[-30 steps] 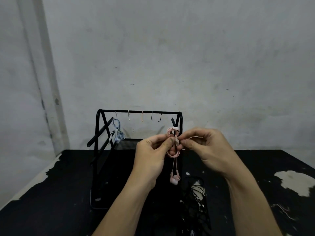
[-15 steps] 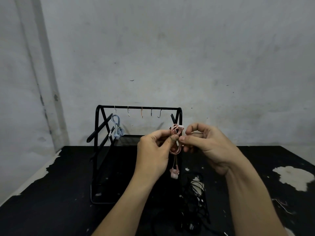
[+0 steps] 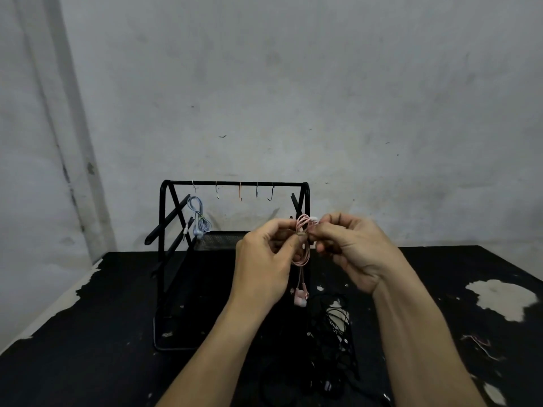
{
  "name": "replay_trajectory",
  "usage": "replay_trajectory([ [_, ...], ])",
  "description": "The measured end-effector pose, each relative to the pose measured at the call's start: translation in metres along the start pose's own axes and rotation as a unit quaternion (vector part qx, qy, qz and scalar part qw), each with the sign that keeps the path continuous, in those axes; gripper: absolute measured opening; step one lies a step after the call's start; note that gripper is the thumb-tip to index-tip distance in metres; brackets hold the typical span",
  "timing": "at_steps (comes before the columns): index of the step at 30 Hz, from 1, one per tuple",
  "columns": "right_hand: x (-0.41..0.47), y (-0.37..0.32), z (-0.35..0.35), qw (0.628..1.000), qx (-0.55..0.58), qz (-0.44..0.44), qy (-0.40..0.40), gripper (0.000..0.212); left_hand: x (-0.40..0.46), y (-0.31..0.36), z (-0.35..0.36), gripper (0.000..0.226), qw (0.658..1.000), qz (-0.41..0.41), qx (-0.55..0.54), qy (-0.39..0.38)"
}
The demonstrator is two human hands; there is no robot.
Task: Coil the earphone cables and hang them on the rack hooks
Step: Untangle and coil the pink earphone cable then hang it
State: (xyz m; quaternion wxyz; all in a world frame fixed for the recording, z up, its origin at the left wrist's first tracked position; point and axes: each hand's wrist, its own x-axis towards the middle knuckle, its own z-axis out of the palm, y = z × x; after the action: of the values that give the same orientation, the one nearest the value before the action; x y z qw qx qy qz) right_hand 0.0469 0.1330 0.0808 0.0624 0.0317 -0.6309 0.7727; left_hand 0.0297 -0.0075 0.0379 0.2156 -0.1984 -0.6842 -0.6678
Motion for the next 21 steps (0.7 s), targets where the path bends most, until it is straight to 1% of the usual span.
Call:
replay_trajectory([
  [2, -0.0001, -0.0001, 0.0013, 1.000, 0.008, -0.003, 0.009, 0.022, 0.0010, -0.0001, -0.0007, 0.016, 0.999, -0.013, -0.026, -0.012],
  [4, -0.0002, -0.0001, 0.0025, 1.000, 0.018, -0.009, 0.016, 0.023, 0.0019, 0.0028, -0.0020, 0.014, 0.996, -0.043, -0.077, -0.026],
  [9, -0.0006, -0.0005, 0.0037, 1.000, 0.007, -0.019, 0.014, 0.024, 0.0030, 0.0030, -0.0025, 0.018, 0.977, -0.118, -0.177, -0.022],
  [12, -0.0010, -0.0001, 0.0017, 1.000, -0.002, -0.027, 0.009, 0.024, 0.0024, 0.0049, 0.0002, 0.021, 0.956, -0.162, -0.242, -0.023],
  [16, -0.0020, 0.0000, 0.0013, 1.000, -0.003, -0.018, -0.010, 0.022, 0.0035, 0.0078, 0.0010, 0.014, 0.919, -0.205, -0.336, -0.026],
  [19, -0.0014, -0.0003, 0.0009, 0.999, 0.031, 0.001, -0.040, 0.021, 0.0056, 0.0072, -0.0013, 0.013, 0.898, -0.236, -0.370, -0.037],
  [21, 0.0000, 0.0014, -0.0003, 0.998, 0.032, -0.006, -0.051, 0.026, 0.0065, 0.0068, -0.0018, 0.014, 0.891, -0.244, -0.379, -0.039],
])
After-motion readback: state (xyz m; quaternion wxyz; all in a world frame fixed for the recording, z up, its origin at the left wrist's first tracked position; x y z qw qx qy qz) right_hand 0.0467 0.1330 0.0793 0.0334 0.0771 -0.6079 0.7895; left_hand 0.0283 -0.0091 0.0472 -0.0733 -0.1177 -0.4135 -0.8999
